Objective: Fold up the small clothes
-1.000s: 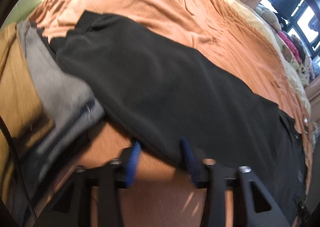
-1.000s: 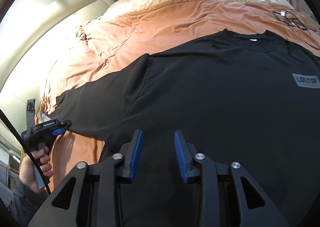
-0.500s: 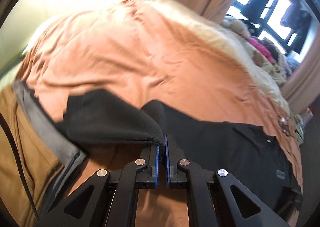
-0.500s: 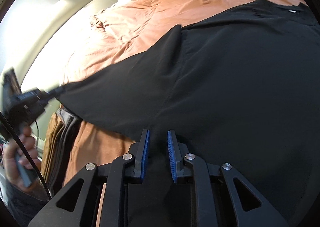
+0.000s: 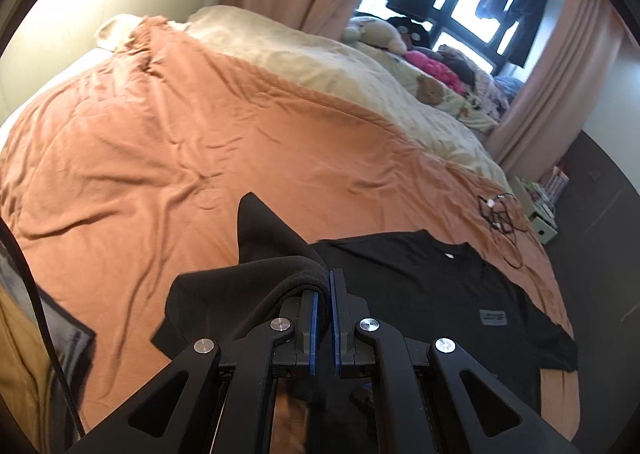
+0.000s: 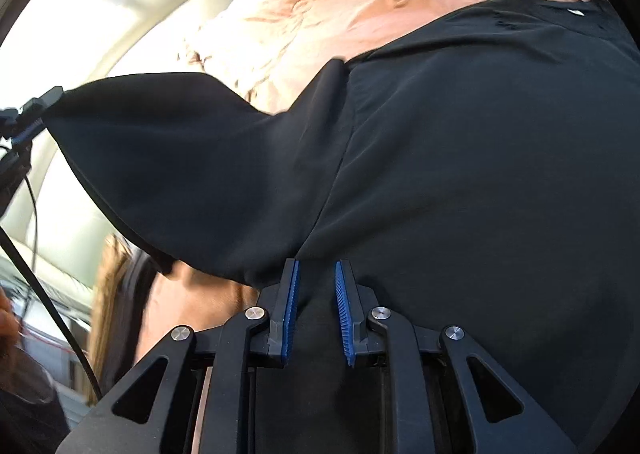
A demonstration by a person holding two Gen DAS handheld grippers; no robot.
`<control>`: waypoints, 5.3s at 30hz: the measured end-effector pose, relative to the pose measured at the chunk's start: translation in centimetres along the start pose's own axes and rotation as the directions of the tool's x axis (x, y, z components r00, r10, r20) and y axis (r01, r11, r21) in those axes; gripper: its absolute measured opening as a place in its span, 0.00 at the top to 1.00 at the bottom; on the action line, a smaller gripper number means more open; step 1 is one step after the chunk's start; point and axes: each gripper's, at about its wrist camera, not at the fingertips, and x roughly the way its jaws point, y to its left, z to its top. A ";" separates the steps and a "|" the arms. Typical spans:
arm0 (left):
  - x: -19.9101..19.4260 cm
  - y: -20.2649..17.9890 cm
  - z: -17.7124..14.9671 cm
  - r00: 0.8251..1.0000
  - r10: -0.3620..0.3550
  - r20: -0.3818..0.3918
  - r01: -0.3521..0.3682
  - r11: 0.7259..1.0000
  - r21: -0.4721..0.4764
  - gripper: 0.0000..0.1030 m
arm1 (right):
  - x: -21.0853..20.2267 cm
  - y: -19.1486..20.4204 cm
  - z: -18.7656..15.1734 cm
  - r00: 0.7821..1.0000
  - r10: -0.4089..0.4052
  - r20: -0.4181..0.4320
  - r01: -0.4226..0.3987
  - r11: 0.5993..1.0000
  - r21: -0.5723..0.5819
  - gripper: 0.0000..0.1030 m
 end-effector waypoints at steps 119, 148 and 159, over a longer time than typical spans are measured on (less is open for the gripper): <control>8.1 -0.9 -14.5 0.940 0.144 -0.309 -0.083 0.976 0.202 0.65 | -31.0 -22.1 -6.8 0.841 -0.514 0.168 0.416 0.813 0.409 0.71; 18.6 -26.4 -17.7 0.910 -0.118 -0.398 0.265 0.903 0.338 0.51 | -41.6 -33.7 -12.9 0.751 -0.619 0.228 0.270 0.604 0.750 0.97; 21.0 -38.5 -21.3 0.853 -0.258 -0.453 0.440 0.823 0.360 0.51 | -44.0 -26.6 -11.0 0.714 -0.617 0.331 0.342 0.720 0.604 0.99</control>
